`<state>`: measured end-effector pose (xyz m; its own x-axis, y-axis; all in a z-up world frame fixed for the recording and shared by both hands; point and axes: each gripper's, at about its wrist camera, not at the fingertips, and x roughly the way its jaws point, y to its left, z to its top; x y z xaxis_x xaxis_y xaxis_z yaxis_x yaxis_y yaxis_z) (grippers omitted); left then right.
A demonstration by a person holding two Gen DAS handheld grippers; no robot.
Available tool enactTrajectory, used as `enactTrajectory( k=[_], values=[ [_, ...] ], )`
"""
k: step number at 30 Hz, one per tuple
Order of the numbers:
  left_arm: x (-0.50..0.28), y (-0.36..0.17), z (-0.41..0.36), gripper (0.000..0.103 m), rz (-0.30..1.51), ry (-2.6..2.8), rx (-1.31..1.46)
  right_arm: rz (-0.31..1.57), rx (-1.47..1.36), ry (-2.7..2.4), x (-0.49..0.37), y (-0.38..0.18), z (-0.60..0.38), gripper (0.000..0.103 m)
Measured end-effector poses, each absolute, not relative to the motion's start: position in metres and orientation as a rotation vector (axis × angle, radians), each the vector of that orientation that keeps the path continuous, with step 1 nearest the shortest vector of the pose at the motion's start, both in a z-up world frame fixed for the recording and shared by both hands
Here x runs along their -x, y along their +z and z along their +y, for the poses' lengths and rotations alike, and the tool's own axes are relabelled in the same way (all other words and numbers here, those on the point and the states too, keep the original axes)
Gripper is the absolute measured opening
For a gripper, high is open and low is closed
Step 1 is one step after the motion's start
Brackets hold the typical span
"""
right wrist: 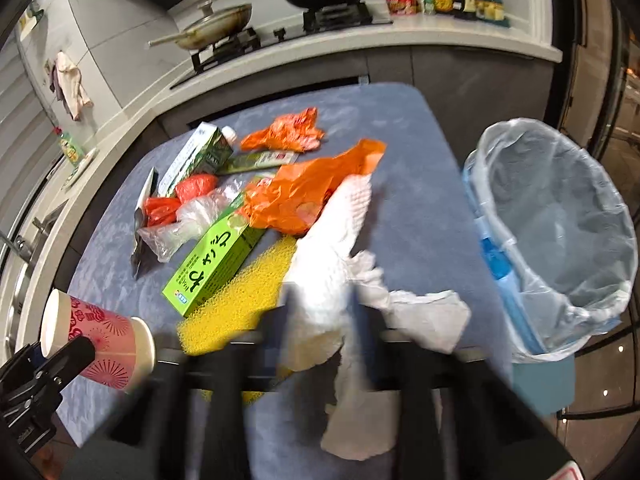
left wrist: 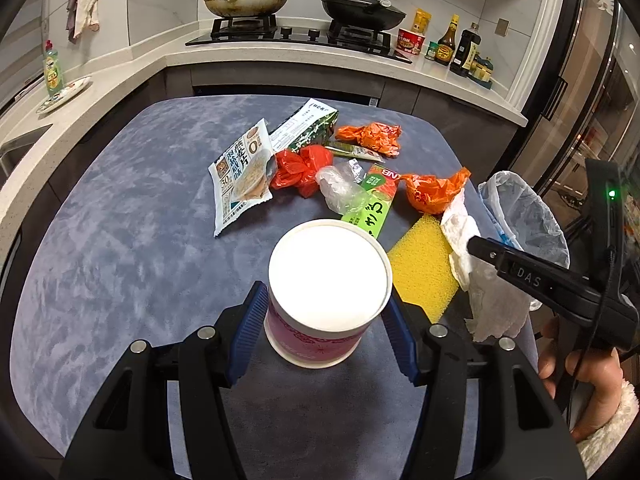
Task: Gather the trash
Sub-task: 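Carry the pink cup and white tissue over the trash bin with both grippers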
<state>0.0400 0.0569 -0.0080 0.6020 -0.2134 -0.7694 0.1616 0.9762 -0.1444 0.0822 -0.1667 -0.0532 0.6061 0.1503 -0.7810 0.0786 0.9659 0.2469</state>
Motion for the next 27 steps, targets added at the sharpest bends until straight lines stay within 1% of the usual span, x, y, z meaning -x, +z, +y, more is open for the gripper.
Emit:
enactTrajectory(
  k=[4, 10, 16, 21, 27],
  values=[
    [-0.041, -0.008, 0.06, 0.054, 0.9, -0.209, 0.069, 0.857, -0.271, 0.07, -0.071, -0.032, -0.163, 0.006],
    [-0.036, 0.001, 0.053, 0.054, 0.88, -0.232, 0.07, 0.727, -0.336, 0.123, -0.045, 0.024, -0.173, 0.006],
    [-0.027, 0.016, 0.041, 0.054, 0.853, -0.273, 0.052, 0.633, -0.366, 0.114, -0.017, 0.062, -0.189, 0.006],
    [-0.024, 0.031, 0.028, 0.054, 0.83, -0.319, 0.045, 0.592, -0.356, 0.055, -0.002, 0.079, -0.207, 0.006],
    [-0.031, 0.048, -0.007, 0.054, 0.797, -0.398, -0.015, 0.589, -0.336, -0.081, 0.006, 0.071, -0.247, 0.006]
  ],
)
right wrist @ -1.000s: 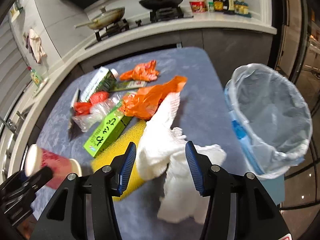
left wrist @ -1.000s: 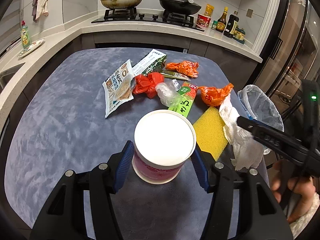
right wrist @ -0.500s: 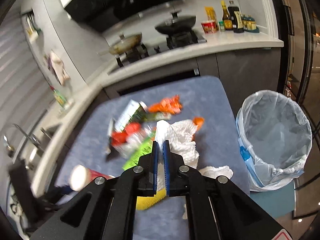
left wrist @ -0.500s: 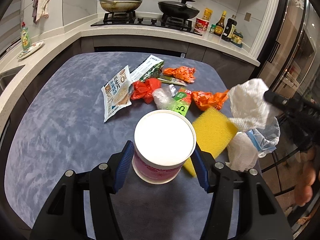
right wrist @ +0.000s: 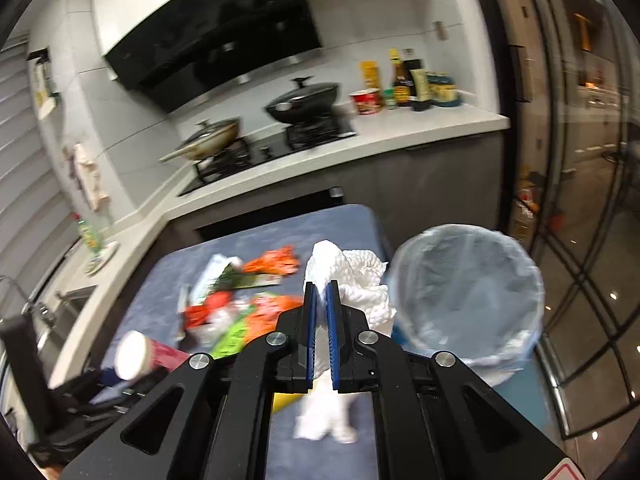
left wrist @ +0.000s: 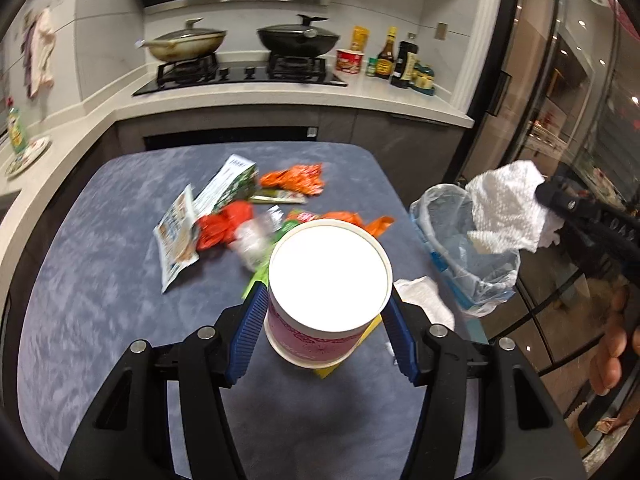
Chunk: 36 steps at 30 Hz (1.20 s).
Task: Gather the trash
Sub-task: 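Carry the pink cup and white tissue over the trash bin with both grippers, then open both grippers to drop the cup and tissue into the bin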
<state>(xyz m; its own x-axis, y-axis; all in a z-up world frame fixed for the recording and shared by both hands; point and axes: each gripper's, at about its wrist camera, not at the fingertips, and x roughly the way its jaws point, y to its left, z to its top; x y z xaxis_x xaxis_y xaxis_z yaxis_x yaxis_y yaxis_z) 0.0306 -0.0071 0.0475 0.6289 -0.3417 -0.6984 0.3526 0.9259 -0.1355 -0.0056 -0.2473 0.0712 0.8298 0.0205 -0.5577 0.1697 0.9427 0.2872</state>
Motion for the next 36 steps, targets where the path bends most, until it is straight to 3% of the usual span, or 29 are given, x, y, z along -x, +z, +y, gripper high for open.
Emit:
enactTrajectory(
  k=[14, 27, 30, 32, 36],
  values=[
    [-0.079, 0.047, -0.158, 0.054, 0.763, -0.663, -0.096, 0.675, -0.393, -0.3, -0.016, 0.013, -0.372, 0.006],
    [-0.118, -0.002, -0.263, 0.054, 0.838, -0.774, -0.112, 0.752, -0.443, -0.329, -0.05, -0.034, -0.428, 0.008],
    [-0.121, -0.008, -0.276, 0.055, 0.843, -0.772, -0.119, 0.754, -0.445, -0.335, -0.055, -0.039, -0.432, 0.012],
    [-0.12, -0.011, -0.282, 0.057, 0.843, -0.761, -0.134, 0.75, -0.441, -0.337, -0.057, -0.039, -0.432, 0.027],
    [-0.125, -0.013, -0.285, 0.074, 0.849, -0.721, -0.122, 0.726, -0.449, -0.36, -0.053, -0.036, -0.437, 0.029]
  ],
)
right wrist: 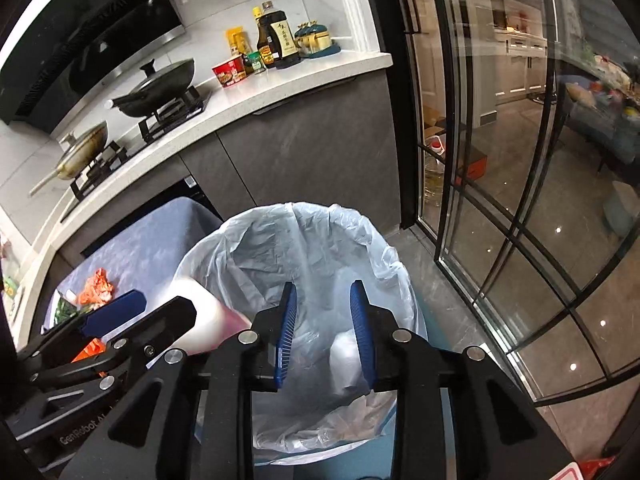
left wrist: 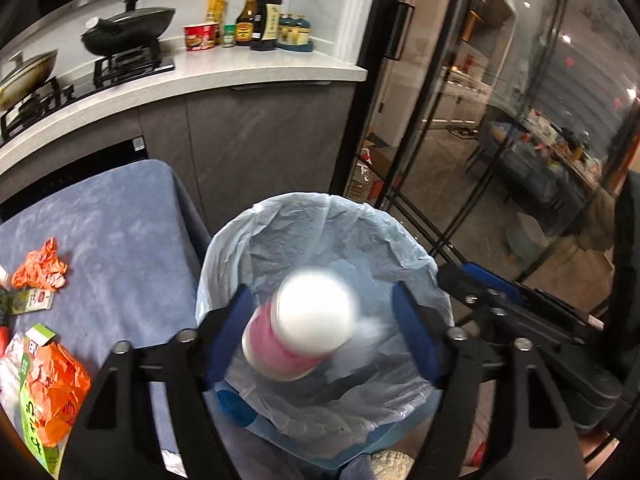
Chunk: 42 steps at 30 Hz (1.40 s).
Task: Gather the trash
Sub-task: 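Open both grippers to drop the cup and tissue into the bin, then grasp the yellow sponge with the left gripper while the right gripper grasps the white cloth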
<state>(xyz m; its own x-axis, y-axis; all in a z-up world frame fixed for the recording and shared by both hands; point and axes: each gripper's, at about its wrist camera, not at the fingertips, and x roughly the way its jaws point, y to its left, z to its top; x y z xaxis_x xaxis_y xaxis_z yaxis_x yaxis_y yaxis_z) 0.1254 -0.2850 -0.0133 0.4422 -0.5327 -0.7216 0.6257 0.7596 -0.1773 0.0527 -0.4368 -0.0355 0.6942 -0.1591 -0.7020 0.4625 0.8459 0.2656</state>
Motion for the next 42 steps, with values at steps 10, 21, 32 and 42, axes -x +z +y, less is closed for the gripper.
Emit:
enactTrajectory(
  k=[10, 21, 32, 42],
  values=[
    [-0.119, 0.0, -0.272, 0.077, 0.824, -0.695, -0.113, 0.688, -0.434, -0.362, -0.038, -0.018, -0.425, 0.037],
    [-0.1, 0.021, -0.233, 0.077, 0.785, -0.659, -0.112, 0.674, -0.405, -0.326, -0.021, 0.001, -0.388, 0.038],
    [-0.079, 0.025, -0.154, 0.077, 0.788, -0.541, -0.08, 0.71, -0.36, -0.235, -0.004, 0.002, -0.323, 0.04],
    [-0.062, -0.002, -0.063, 0.082, 0.852, -0.362, -0.058, 0.779, -0.299, -0.133, 0.001, -0.015, -0.255, 0.049]
  ],
)
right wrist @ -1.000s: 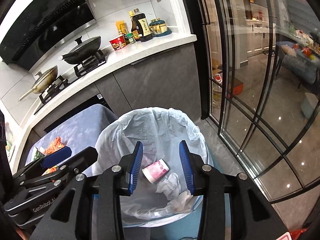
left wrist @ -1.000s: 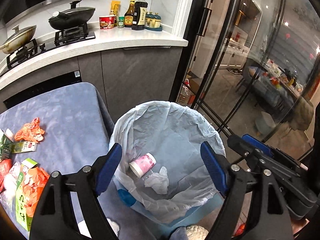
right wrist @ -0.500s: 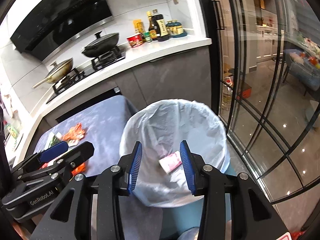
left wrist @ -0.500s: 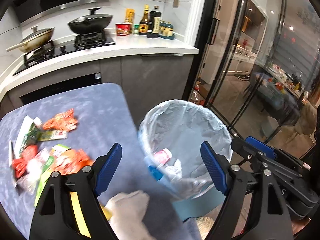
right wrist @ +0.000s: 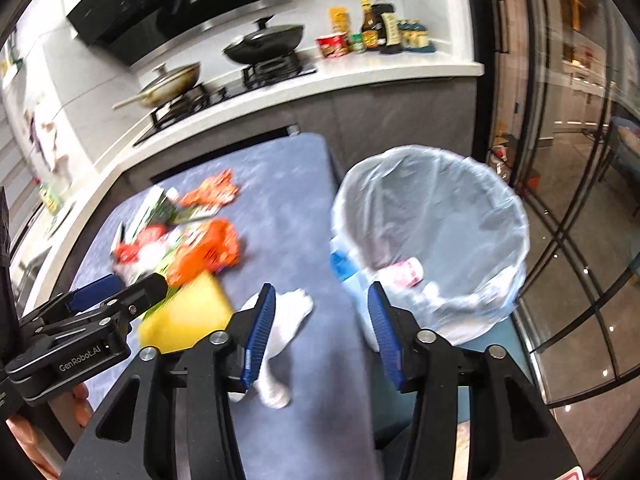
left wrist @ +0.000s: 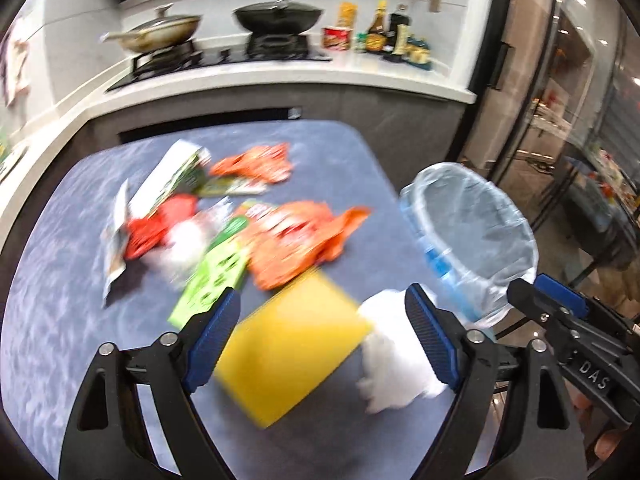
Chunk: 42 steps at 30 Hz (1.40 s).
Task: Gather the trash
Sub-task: 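Grasp the yellow sponge with the left gripper while the right gripper grasps the white cloth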
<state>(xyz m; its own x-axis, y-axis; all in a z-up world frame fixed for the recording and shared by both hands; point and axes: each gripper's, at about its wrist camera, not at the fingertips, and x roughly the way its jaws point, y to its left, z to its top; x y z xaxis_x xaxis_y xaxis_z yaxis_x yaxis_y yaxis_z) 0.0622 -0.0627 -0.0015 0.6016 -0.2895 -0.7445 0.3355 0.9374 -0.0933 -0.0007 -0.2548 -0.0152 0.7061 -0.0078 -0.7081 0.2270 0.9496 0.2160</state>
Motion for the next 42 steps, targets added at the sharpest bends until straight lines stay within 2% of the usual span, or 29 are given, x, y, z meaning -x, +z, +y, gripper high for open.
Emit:
enactTrajectory(
  k=[12, 16, 18, 20, 25, 33, 35, 38, 40, 42],
  values=[
    [-0.048, -0.044, -0.002, 0.085, 0.94, -0.263, -0.015, 0.882, -0.259, -0.07, -0.007, -0.057, -0.202, 0.052],
    [-0.044, -0.051, 0.005, 0.089, 0.952, -0.259, 0.001, 0.901, -0.243, -0.074, -0.013, -0.066, -0.196, 0.051],
    [-0.044, -0.053, 0.007, 0.089, 0.953, -0.261, 0.01, 0.91, -0.242, -0.078, -0.014, -0.07, -0.195, 0.048],
    [-0.046, -0.056, 0.009, 0.089, 0.959, -0.264, 0.021, 0.922, -0.24, -0.076, -0.016, -0.074, -0.195, 0.032],
    [-0.053, -0.065, 0.01, 0.089, 0.984, -0.263, 0.052, 0.954, -0.254, -0.08, -0.018, -0.085, -0.197, 0.009],
    [-0.067, -0.075, 0.01, 0.089, 1.003, -0.276, 0.098, 0.957, -0.256, -0.075, -0.015, -0.086, -0.196, 0.006],
    [-0.07, -0.076, 0.008, 0.086, 1.005, -0.289, 0.107, 0.96, -0.268, -0.075, -0.017, -0.086, -0.198, 0.006],
    [-0.072, -0.077, 0.004, 0.073, 1.015, -0.333, 0.14, 0.965, -0.278, -0.075, -0.018, -0.087, -0.199, 0.006],
    [-0.071, -0.076, 0.001, 0.056, 1.02, -0.372, 0.157, 0.969, -0.281, -0.073, -0.018, -0.088, -0.199, 0.006],
    [-0.07, -0.073, -0.002, 0.05, 1.016, -0.385, 0.146, 0.97, -0.281, -0.073, -0.018, -0.089, -0.198, 0.006]
  ],
)
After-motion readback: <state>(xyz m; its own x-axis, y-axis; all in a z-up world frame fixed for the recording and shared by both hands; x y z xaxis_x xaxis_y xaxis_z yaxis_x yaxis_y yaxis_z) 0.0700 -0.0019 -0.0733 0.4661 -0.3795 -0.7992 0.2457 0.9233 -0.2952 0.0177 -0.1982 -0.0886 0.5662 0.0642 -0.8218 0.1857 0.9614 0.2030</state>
